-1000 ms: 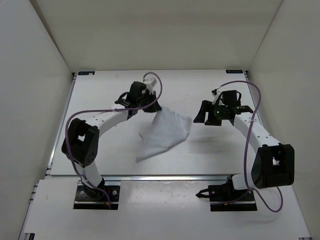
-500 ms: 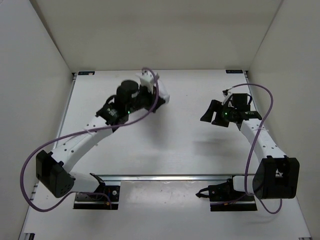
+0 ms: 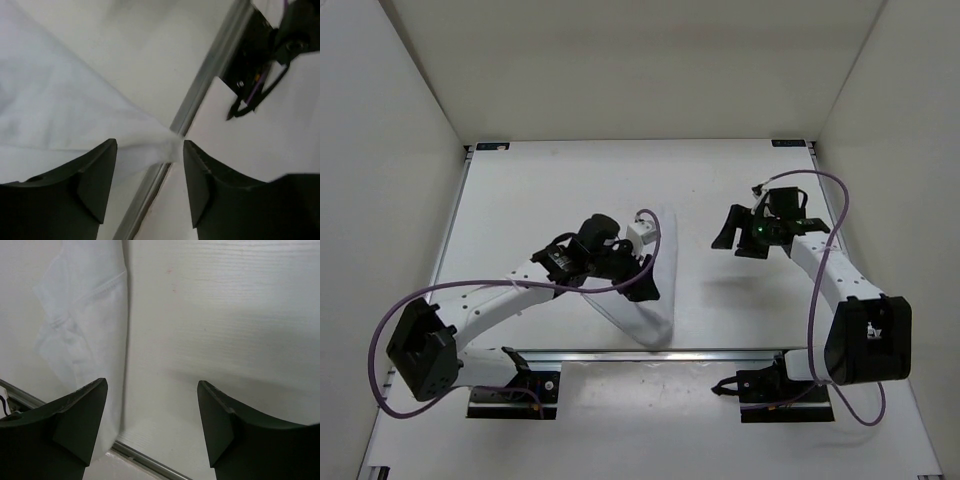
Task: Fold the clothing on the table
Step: Flatten the skirt out
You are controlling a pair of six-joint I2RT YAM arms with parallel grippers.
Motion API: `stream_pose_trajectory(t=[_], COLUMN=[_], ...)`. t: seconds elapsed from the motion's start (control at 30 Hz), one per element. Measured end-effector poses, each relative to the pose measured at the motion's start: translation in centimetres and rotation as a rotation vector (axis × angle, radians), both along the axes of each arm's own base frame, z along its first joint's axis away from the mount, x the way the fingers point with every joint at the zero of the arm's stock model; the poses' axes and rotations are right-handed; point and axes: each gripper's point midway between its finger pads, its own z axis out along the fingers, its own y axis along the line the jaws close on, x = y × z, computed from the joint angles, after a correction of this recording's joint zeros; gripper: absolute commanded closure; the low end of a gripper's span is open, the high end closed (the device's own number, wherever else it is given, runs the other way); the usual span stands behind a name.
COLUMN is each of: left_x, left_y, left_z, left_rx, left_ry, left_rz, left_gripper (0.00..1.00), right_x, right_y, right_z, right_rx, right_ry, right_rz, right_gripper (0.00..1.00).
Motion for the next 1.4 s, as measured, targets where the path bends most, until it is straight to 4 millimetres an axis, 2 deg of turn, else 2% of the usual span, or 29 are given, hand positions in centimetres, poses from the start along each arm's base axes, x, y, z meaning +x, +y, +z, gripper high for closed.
stream_pose_trajectory(t=[0.07,0.1,0.2,0.23,0.3,0.43,0.5,0.63,0.77,0.93,1.0,1.1,1.2,1.27,1.33,1.4], left_x=[1.9,3.1,7.1,8.4,9.9,11.3,11.5,11.1,9.9,8.6,8.4,8.3,8.3,8.3,8.3,8.3], left_y=[1.3,2.4,7.2,9.0,11.4,14.4,15.8,18.5,20.4,21.8,22.0,22.1,22.1,22.1,22.2,22.2], left_z=[0.5,0.8,2.5,3.2,4.1,3.0,1.7,-1.2,-2.9,-3.7,-3.8,-4.0,-4.0,-4.0,-4.0,-4.0], left_rx=[-0.007,-0.01,-0.012,-0.002,0.024,0.1,0.137,0.222,0.284,0.292,0.296,0.297,0.298,0.297,0.298,0.299], left_ry=[-0.015,-0.032,-0.121,-0.159,-0.218,-0.216,-0.185,-0.114,-0.063,-0.033,-0.025,-0.017,-0.013,-0.014,-0.014,-0.014], left_rz=[0.064,0.11,0.328,0.409,0.524,0.683,0.757,0.885,0.959,1.023,1.033,1.042,1.044,1.045,1.046,1.047], left_gripper=[0.14,0.13,0.08,0.08,0.07,0.07,0.08,0.1,0.1,0.12,0.11,0.12,0.12,0.11,0.11,0.11], right_x=[0.6,0.9,2.4,3.0,4.1,6.0,6.5,6.5,6.0,4.6,4.6,4.8,5.6,6.0,6.6,7.3], right_y=[0.9,1.5,4.1,5.4,8.1,14.3,17.3,22.4,25.8,27.3,27.3,27.1,26.9,26.4,25.9,25.5], right_z=[0.0,0.2,1.3,1.8,2.6,3.5,2.8,-0.1,-4.0,-7.0,-7.3,-7.1,-6.9,-7.0,-7.1,-7.3], right_rx=[-0.011,-0.014,-0.034,-0.042,-0.064,-0.106,-0.139,-0.24,-0.344,-0.422,-0.444,-0.483,-0.513,-0.527,-0.53,-0.528], right_ry=[0.001,-0.003,-0.036,-0.054,-0.093,-0.16,-0.177,-0.167,-0.127,-0.072,-0.07,-0.079,-0.097,-0.098,-0.091,-0.084], right_rz=[0.025,0.041,0.111,0.142,0.21,0.349,0.412,0.528,0.613,0.663,0.661,0.647,0.616,0.593,0.572,0.551], right_gripper=[0.3,0.3,0.29,0.29,0.28,0.27,0.26,0.25,0.24,0.22,0.21,0.26,0.37,0.49,0.54,0.68])
